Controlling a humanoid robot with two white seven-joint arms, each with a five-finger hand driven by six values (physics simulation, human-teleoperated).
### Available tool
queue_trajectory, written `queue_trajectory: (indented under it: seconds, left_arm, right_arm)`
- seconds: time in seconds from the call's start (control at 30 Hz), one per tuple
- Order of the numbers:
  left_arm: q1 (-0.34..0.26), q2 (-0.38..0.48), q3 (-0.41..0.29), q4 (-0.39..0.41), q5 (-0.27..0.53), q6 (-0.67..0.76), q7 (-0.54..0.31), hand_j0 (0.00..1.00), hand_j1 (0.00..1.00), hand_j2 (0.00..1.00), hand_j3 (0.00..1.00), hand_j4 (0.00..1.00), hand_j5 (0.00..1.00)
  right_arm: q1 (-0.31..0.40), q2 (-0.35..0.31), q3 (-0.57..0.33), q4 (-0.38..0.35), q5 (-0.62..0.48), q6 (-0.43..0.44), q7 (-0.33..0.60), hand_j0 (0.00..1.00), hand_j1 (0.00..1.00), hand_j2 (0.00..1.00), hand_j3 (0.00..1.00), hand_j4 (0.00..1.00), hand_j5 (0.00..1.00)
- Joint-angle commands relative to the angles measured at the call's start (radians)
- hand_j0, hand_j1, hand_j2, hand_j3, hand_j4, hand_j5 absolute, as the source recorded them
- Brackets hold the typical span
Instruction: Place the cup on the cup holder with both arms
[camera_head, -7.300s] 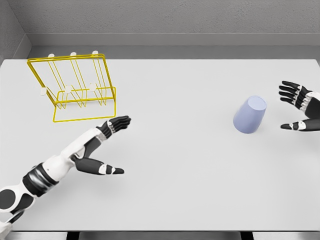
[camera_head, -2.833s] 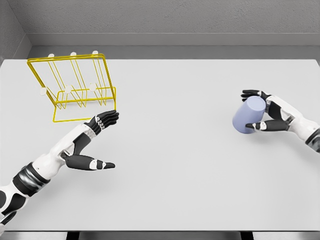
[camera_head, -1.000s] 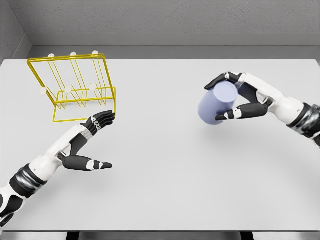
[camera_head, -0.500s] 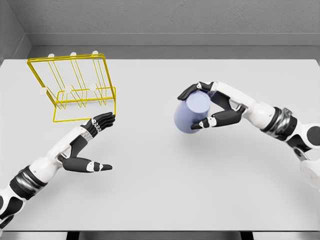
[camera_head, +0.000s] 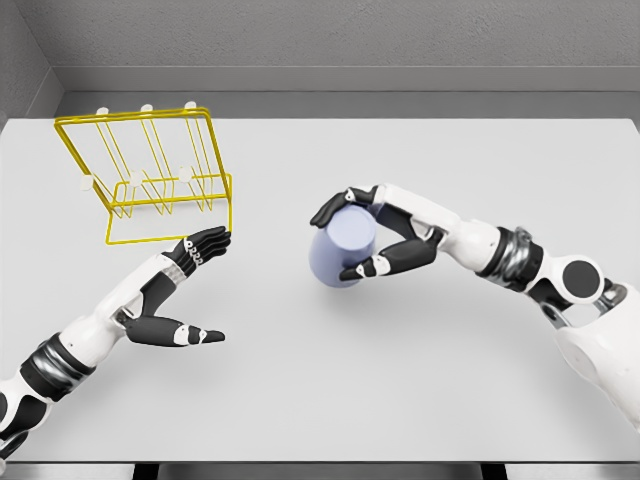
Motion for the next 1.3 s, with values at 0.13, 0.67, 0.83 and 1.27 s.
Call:
queue_trajectory:
  seconds: [0.13, 0.67, 0.83, 1.27]
  left_arm:
    - [0.0, -0.001, 0.0, -0.001, 0.005, 0.0, 0.0, 1.0, 1.0, 1.0, 1.0, 1.0, 1.0]
    - [0.012, -0.003, 0.002, -0.001, 0.005, 0.002, 0.0, 1.0, 1.0, 1.0, 1.0, 1.0, 1.0]
    - [0.012, -0.003, 0.002, -0.001, 0.005, 0.002, 0.0, 1.0, 1.0, 1.0, 1.0, 1.0, 1.0]
    - [0.014, -0.003, 0.002, 0.001, 0.007, 0.003, 0.002, 1.0, 1.0, 1.0, 1.0, 1.0, 1.0]
  right_arm:
    - [-0.012, 0.053, 0.057, 0.05, 0.042, -0.001, 0.0, 0.52, 0.52, 0.52, 0.52, 0.52, 0.52]
    - [-0.014, 0.076, 0.079, 0.174, 0.065, -0.01, 0.0, 0.52, 0.52, 0.52, 0.52, 0.52, 0.52]
    - [-0.014, 0.083, 0.079, 0.193, 0.065, -0.012, 0.0, 0.52, 0.52, 0.52, 0.52, 0.52, 0.52]
    - [-0.028, 0.083, 0.077, 0.233, 0.068, -0.037, 0.0, 0.93, 0.93, 0.93, 0.93, 0.93, 0.93]
